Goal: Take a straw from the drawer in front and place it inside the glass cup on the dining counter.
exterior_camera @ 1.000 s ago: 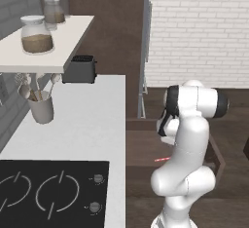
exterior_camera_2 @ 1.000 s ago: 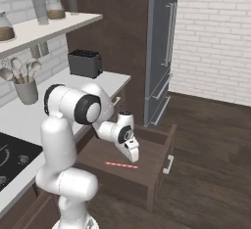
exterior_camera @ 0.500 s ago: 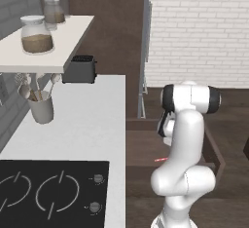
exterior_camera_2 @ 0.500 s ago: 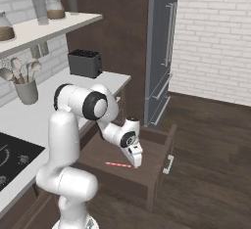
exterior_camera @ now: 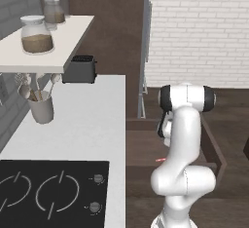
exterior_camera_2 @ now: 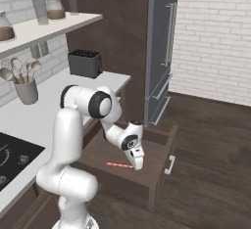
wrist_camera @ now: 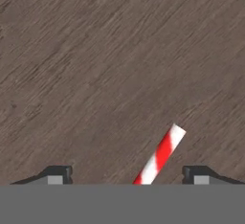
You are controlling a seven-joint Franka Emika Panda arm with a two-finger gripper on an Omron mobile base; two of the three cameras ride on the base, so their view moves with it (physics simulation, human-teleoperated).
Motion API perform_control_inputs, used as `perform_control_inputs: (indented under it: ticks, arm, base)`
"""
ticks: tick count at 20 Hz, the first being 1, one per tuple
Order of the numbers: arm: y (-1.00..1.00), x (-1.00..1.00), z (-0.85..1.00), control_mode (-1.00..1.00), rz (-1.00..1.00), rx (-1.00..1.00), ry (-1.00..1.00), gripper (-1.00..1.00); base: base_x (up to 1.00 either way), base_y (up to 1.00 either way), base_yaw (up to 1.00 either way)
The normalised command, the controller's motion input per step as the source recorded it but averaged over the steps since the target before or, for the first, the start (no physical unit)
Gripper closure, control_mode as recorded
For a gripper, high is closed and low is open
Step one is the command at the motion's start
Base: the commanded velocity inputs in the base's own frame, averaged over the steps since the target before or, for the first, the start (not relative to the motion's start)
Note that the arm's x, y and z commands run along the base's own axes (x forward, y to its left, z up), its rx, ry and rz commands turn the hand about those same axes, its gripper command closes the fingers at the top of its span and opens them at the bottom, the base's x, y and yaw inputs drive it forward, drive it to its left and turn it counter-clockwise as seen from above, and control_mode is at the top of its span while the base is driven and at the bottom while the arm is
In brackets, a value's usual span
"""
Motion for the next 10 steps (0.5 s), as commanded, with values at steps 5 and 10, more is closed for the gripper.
perform_control_inputs:
  ticks: [5,10]
  arm:
    - [0.0,-0.02,-0.26,-1.0,-0.07,0.0,0.0,-1.0]
    - [0.0,-0.42,-0.29,-1.0,-0.09,0.0,0.0,-1.0]
  base:
    - [0.0,0.0,0.0]
    - [0.0,0.0,0.0]
